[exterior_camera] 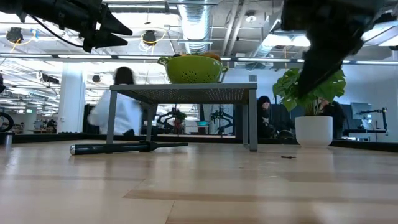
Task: Pick & Place Fruit
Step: Put the black stem into the green strainer bowl on the shelf
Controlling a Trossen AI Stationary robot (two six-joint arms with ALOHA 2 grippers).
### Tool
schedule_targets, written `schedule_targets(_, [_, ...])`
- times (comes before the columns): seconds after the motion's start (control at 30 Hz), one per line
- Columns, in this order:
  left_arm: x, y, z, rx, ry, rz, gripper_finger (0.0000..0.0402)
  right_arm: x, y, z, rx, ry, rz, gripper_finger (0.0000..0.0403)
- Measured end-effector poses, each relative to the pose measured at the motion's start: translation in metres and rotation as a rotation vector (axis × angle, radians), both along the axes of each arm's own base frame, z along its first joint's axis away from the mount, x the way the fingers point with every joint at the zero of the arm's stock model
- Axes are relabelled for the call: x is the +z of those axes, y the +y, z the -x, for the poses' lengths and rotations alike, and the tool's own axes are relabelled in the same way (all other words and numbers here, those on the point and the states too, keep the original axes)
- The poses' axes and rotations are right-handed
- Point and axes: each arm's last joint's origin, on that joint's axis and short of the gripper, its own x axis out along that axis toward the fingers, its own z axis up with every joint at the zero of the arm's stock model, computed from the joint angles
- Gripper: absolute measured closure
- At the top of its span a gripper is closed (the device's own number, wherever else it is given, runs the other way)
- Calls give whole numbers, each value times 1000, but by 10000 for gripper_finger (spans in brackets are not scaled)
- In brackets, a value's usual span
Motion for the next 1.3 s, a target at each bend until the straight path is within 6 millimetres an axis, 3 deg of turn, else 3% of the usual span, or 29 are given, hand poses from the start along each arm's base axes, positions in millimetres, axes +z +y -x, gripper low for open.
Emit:
schedule_targets(0.3, [0, 0, 0, 0, -1, 0, 183, -37, -14, 3, -45, -100, -48, 225])
schedule_targets(0.67, [0, 0, 0, 0, 0, 0, 183, -94, -9, -12, -67, 10, -15, 261])
schedule_targets(0.93, [-4, 2, -6, 0, 26, 11, 183, -102, -3, -13, -90, -4, -26, 303])
schedule_targets(1.17, [-4, 2, -7, 1, 25, 11, 183, -103, -1, -12, -81, 12, -41, 389])
schedule_targets(1.3, [-3, 2, -7, 1, 21, 10, 183, -103, -1, -12, -84, 16, -51, 398])
